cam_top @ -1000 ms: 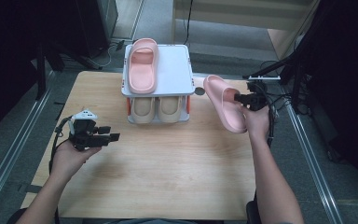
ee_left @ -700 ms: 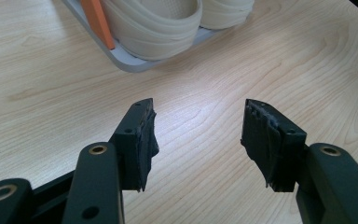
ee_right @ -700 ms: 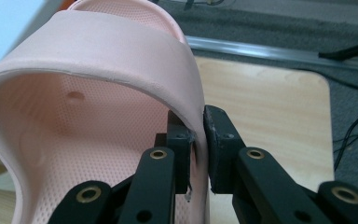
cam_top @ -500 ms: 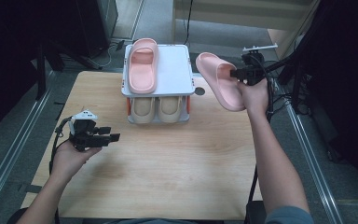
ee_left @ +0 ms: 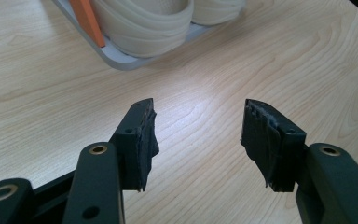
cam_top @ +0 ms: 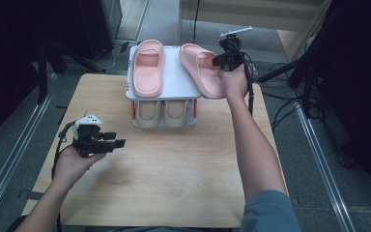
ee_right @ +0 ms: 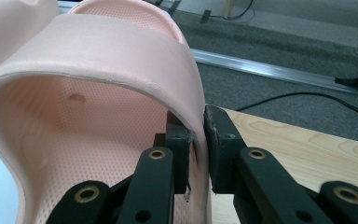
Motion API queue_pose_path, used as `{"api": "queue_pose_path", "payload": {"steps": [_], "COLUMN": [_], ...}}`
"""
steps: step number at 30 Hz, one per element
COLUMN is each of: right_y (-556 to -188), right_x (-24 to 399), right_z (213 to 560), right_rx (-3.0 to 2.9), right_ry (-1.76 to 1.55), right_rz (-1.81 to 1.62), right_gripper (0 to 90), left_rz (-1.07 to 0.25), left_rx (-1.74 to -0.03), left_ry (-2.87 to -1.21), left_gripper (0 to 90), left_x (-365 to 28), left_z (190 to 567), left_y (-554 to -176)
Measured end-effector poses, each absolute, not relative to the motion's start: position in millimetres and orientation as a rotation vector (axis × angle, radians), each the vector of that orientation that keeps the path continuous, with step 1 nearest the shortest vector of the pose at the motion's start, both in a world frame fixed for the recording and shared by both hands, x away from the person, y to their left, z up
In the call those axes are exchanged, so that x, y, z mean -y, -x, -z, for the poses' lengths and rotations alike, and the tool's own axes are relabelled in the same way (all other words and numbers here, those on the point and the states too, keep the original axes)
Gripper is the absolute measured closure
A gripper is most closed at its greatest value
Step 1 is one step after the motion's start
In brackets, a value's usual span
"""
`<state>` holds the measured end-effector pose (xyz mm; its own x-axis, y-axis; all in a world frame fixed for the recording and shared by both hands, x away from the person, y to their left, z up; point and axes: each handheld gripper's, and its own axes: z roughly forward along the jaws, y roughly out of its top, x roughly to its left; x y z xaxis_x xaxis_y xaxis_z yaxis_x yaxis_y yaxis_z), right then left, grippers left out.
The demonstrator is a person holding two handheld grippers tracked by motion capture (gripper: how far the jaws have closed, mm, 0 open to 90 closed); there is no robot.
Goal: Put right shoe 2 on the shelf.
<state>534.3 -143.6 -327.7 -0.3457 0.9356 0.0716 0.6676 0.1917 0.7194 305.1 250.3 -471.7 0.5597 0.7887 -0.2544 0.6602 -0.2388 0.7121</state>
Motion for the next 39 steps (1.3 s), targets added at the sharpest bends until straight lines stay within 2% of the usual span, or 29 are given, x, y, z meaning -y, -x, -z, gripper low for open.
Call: {"api": "queue_pose_path", "payload": {"steps": [12,24,28,30,33,39], "right_y": [-552,-541,-533,-528,-526,-536], "right_x": [99,104,112,118,124,137], "right_z": [333,326,315,309,307,330], "right_rx": [-2.093,-2.131,-2.148,-2.151,-2.146,-2.137], "right_ry": [-1.480,-1.428,-1.383,-1.357,-1.337,-1.396], "right_rz": [-0.892,-0.987,-1.065,-1.103,-1.084,-1.067], "right_gripper": [79.6,70.3,73.7,82.1,88.2,89.2], "left_rz": [-0.184,-0.176,-0.186,-0.192,-0.191,-0.188], "left_rx": [-1.156,-1.162,-1.169,-1.164,-1.166,-1.164], "left_ry": [-1.983,-1.992,-1.994,-1.993,-2.000,-2.004], "left_gripper": [44.4,44.4,44.4,44.4,44.4,44.5], "left_x": [-251,-251,-251,-251,-250,-249], "left_z": [472,473,473,474,473,474], "left_y": [-305,-305,-305,-305,-305,-305]}}
